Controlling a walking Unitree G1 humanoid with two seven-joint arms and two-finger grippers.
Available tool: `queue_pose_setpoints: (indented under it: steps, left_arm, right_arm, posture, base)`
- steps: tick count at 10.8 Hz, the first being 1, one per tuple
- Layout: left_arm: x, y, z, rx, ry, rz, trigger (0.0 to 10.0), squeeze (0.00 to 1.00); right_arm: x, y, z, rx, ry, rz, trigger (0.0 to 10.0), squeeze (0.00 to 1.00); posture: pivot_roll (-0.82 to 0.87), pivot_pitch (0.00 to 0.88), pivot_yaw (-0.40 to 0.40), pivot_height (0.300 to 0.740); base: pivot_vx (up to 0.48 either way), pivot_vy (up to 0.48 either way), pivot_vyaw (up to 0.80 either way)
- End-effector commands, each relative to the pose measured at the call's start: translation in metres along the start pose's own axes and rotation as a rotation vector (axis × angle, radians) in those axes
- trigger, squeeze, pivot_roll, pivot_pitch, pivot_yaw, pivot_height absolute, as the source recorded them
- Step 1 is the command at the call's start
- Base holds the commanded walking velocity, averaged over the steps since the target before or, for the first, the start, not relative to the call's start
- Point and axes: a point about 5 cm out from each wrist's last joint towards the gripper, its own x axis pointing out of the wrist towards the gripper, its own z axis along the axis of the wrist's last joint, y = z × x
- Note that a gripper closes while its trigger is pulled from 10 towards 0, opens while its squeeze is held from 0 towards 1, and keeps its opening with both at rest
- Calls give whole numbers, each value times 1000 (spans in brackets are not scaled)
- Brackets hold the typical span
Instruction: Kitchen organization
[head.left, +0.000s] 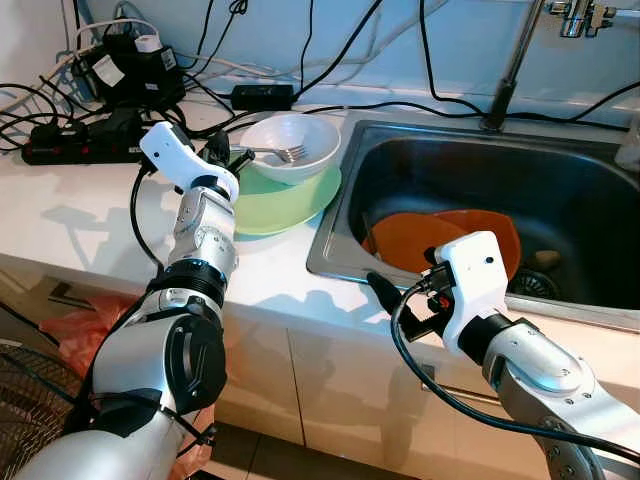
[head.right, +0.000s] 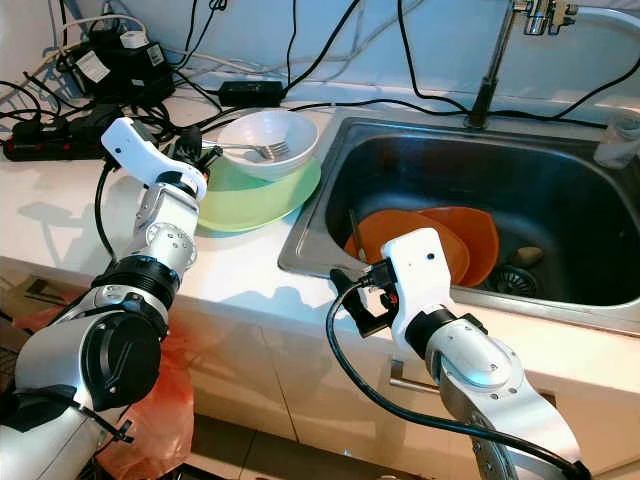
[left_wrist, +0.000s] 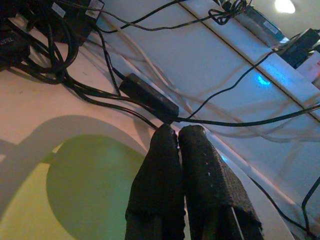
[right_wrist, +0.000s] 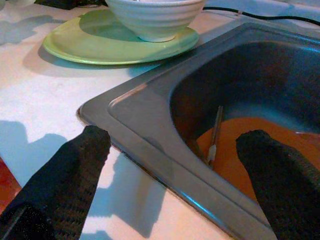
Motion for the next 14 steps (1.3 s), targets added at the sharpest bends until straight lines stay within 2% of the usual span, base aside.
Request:
queue_pose_setpoints:
  steps: [1, 2, 3, 4, 5, 6, 8, 9, 10, 12, 14]
  left_arm:
    - [2, -3, 4, 6, -1, -2, 0, 0]
    - [2, -3, 4, 5, -4, -4, 0, 0]
    - [10, -42, 24, 20, -56, -147, 3804, 0]
    - [10, -42, 19, 25, -28, -138, 7647, 0]
    - [9, -39, 15, 33, -7, -115, 9490, 0]
    - [8, -35, 11, 47, 10, -98, 10000, 0]
    - [8, -36, 9, 48, 25, -92, 9961, 0]
    - [8, -37, 10, 41, 22, -93, 8824, 0]
    - [9, -42, 14, 20, 0, -110, 0, 0]
    - [10, -63, 26, -4, -56, -180, 0, 0]
    - [9, -82, 28, -25, -66, -243, 0, 0]
  right_arm:
    - [0, 0, 2, 3, -4, 5, 10000, 0]
    - [1, 0, 2, 2, -5, 6, 10000, 0]
    - [21, -6, 11, 7, -85, -43, 10000, 0]
    - [22, -6, 12, 7, -95, -48, 10000, 0]
    - [22, -6, 12, 6, -95, -48, 10000, 0]
    - [21, -6, 12, 5, -95, -50, 10000, 0]
    - [23, -8, 11, 2, -109, -58, 10000, 0]
    - [22, -8, 11, 2, -111, -60, 10000, 0]
    - [22, -8, 13, 2, -128, -67, 10000, 0]
    - [21, -14, 19, -38, -172, -114, 10000, 0]
    - [21, -22, 19, -55, -168, -180, 10000, 0]
  posture:
    - [-313, 0, 61, 740]
    - [-310, 0, 60, 740]
    - [-234, 0, 104, 740]
    - [-236, 0, 105, 740]
    - [-236, 0, 105, 740]
    - [-236, 0, 105, 740]
    - [-252, 0, 109, 740]
    - [-254, 0, 110, 740]
    - [-254, 0, 112, 740]
    - [-255, 0, 115, 740]
    - [-258, 0, 122, 740]
  base:
    - [0, 0, 0]
    - [0, 0, 0]
    - [0, 0, 0]
    - [0, 0, 0]
    - [0, 0, 0]
    - [0, 0, 0]
    - [0, 0, 0]
    - [0, 0, 0]
    - [0, 0, 0]
    - [0, 0, 0]
    - [0, 0, 0]
